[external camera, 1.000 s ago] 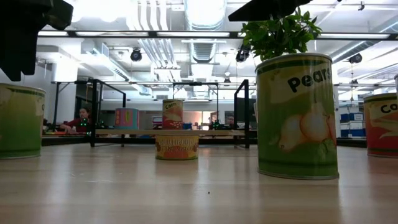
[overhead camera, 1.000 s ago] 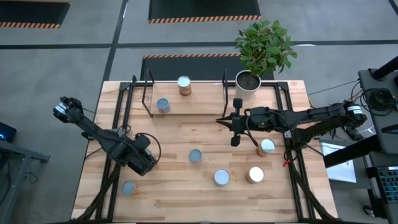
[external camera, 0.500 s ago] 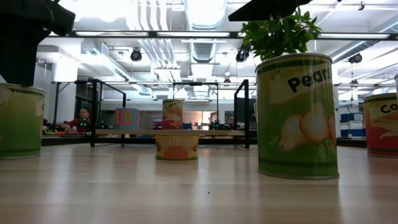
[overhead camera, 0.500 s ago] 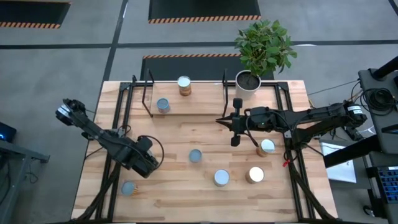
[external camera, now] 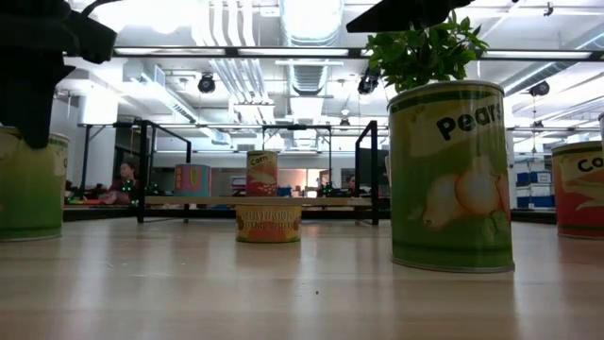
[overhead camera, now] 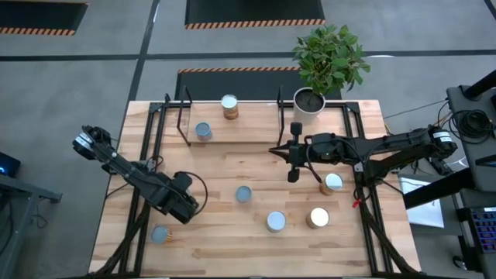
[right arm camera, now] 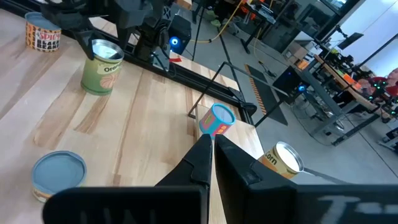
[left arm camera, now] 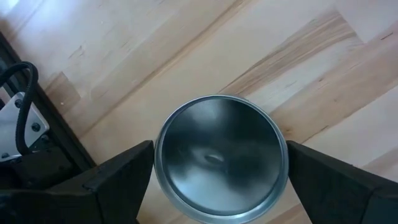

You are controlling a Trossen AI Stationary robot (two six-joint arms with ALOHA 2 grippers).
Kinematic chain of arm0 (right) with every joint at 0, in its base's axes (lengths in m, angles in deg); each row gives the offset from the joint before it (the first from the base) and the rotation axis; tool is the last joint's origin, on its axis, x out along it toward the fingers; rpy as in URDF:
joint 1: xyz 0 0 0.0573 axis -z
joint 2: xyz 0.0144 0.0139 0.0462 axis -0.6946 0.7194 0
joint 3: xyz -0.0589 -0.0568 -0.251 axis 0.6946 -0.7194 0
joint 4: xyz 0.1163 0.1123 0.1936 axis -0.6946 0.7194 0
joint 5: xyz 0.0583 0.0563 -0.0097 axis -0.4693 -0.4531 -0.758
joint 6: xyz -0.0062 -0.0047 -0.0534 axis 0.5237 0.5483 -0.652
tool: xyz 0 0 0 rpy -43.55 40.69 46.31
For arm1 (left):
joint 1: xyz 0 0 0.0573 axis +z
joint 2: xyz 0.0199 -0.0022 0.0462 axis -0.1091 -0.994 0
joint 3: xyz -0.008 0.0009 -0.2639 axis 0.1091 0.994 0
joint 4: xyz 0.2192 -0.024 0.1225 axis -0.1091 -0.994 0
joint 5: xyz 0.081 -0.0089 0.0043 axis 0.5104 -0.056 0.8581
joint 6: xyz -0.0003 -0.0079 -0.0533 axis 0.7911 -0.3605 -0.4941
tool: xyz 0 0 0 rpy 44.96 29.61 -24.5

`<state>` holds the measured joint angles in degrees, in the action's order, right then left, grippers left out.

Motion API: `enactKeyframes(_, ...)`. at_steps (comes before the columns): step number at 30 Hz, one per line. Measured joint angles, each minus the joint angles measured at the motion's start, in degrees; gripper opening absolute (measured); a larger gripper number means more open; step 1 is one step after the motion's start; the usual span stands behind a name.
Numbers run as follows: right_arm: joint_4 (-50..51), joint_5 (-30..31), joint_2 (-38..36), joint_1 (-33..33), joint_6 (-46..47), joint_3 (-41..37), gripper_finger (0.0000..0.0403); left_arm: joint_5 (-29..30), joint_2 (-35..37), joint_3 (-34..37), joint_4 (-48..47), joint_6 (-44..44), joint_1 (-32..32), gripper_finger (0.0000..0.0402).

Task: Pick and place cans onto a shelf
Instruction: Put the canned oranges on the shelf

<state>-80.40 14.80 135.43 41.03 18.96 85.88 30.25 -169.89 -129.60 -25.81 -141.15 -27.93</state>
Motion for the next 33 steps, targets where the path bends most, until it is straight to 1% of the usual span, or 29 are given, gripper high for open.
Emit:
enactKeyframes(5, 0.0, 0.0, 0.0, 0.0, -0.4, 0.0, 0.0009, 0.1, -1.9, 0.2, 0.0, 0.8, 0.0, 0.0333)
enactKeyframes(12, 0.0, 0.0, 0.0, 0.0, -0.2, 0.0, 0.0009, 0.2, -1.8, -0.1, -0.1, 0.7, 0.0, 0.03)
enactKeyframes(14, 0.0, 0.0, 0.0, 0.0, -0.1, 0.0, 0.0009, 0.0, -1.6, -1.4, 0.0, 0.5, 0.6, 0.0299)
enactKeyframes(16, 0.0, 0.5, 0.0, 0.0, -0.1, 0.0, 0.0009, 1.4, -1.4, -3.9, -0.7, 1.4, 1.9, 0.0302)
enactKeyframes(23, 0.0, 0.5, -0.5, 0.0, 0.2, 0.0, 0.0009, 6.0, -1.5, -15.1, -2.7, 12.0, 10.7, 0.0308)
enactKeyframes(28, 2.1, 0.5, -0.8, 0.0, -0.5, 0.1, 0.0009, 7.3, -1.5, -23.1, -2.2, 21.7, 18.8, 0.0309)
enactKeyframes(31, 5.2, 0.5, -2.1, 0.0, -0.1, 0.1, 0.0009, 8.9, -1.6, -25.8, -1.9, 28.3, 23.5, 0.0309)
enactKeyframes(33, 7.1, 0.5, -3.5, 0.0, 1.0, 0.1, 0.0009, 9.1, -1.6, -26.6, 0.2, 33.1, 26.9, 0.0309)
